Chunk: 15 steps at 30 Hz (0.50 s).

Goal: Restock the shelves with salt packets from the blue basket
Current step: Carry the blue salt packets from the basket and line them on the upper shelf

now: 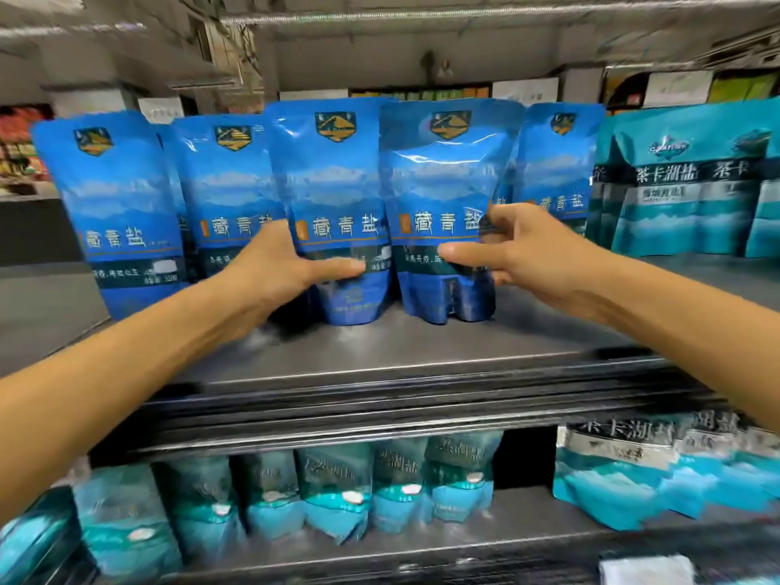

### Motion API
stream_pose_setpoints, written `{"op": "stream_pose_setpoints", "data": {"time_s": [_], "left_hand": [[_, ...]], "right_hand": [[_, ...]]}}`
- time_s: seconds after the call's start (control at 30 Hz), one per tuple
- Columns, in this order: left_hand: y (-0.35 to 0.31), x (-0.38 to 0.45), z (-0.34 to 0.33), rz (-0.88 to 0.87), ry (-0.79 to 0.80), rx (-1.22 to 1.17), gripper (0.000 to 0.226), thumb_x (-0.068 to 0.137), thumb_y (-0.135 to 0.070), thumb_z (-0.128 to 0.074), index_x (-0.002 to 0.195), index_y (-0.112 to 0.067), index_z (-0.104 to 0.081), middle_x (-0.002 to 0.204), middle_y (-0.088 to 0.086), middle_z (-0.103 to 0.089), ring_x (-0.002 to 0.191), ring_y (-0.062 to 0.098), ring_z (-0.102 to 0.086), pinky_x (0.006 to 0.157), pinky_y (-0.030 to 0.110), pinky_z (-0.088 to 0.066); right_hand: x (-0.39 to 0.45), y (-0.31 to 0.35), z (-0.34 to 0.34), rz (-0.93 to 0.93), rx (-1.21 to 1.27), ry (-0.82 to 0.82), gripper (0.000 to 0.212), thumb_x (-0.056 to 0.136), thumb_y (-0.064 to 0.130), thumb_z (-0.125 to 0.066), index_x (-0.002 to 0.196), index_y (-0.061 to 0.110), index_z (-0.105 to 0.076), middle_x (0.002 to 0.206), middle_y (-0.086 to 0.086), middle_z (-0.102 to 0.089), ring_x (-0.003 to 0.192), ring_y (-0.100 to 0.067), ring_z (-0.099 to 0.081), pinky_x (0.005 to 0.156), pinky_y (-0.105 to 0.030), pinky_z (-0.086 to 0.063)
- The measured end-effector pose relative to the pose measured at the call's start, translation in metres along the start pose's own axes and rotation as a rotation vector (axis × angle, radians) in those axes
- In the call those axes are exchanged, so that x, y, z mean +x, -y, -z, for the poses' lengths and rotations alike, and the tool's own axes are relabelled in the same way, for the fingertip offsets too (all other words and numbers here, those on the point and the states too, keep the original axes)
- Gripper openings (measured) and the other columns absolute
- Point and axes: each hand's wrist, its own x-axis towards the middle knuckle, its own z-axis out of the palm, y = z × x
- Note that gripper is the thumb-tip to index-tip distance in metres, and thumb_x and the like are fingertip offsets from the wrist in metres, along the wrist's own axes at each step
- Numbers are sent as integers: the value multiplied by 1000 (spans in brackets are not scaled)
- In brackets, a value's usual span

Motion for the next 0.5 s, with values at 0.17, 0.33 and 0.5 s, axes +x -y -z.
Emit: {"op": "stream_pose_setpoints", "data": {"time_s": [0.17,0.33,0.5], "left_hand": [[9,-14,10,-25,-33,251,40,68,-35,-89,103,-30,-71,99,-20,-77,98,1,-72,89,20,-55],[-3,-5,17,139,-14,506,68,50,-62,-80,99,-16,-75,79,4,-79,82,20,-75,81,42,-60],[-8,4,20,96,-12,768,58,57,-62,-81,63,-6,-67,43,-5,-64,40,4,-62,40,15,-37]], "right_hand": [[1,-3,-2,9,-29,-36,40,79,30,-83,111,12,-65,108,-19,-72,84,-16,-58,62,-33,-38],[20,-6,-12,-14,-26,-86,46,80,26,-83,116,7,-61,72,-5,-49,69,-21,-46,55,-32,-38],[29,-9,-16,-27,-42,-88,28,84,28,-80,92,20,-55,51,9,-46,47,-9,-39,49,-26,-37]]}}
